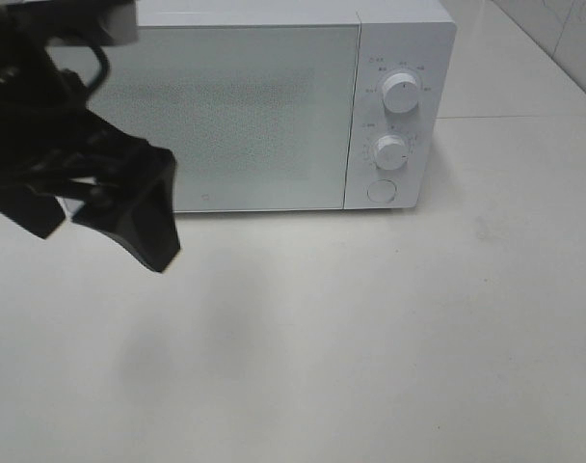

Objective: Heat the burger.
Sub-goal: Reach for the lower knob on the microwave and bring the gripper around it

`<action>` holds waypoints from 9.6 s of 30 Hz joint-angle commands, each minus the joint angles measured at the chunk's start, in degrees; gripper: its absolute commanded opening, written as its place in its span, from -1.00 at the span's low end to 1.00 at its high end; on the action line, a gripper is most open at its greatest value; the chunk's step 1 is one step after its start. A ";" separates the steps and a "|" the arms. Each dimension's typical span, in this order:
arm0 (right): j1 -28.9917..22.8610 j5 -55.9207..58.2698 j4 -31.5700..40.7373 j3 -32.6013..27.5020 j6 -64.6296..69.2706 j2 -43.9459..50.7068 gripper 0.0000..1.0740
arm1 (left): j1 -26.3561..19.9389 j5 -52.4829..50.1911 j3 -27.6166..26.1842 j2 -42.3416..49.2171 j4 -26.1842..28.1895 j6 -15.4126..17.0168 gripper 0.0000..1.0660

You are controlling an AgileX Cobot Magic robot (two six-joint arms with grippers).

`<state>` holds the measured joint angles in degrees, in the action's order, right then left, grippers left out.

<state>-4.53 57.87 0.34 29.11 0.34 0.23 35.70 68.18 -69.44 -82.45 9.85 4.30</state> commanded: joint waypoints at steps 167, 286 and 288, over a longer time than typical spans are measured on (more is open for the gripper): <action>-25.90 -133.33 30.77 -17.13 -15.01 -88.46 0.40 | -32.26 -7.62 39.59 84.17 0.23 -5.21 0.88; -30.14 -125.31 39.19 17.13 -17.48 -121.07 0.33 | -32.26 -7.62 39.59 83.77 0.11 -5.21 0.88; -30.25 -125.65 39.19 17.13 -17.48 -121.07 0.33 | -32.26 -7.62 39.59 83.77 0.11 -5.21 0.88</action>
<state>-34.95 -67.49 40.74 45.32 -17.53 -120.84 3.61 61.08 -29.91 0.29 9.45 -1.32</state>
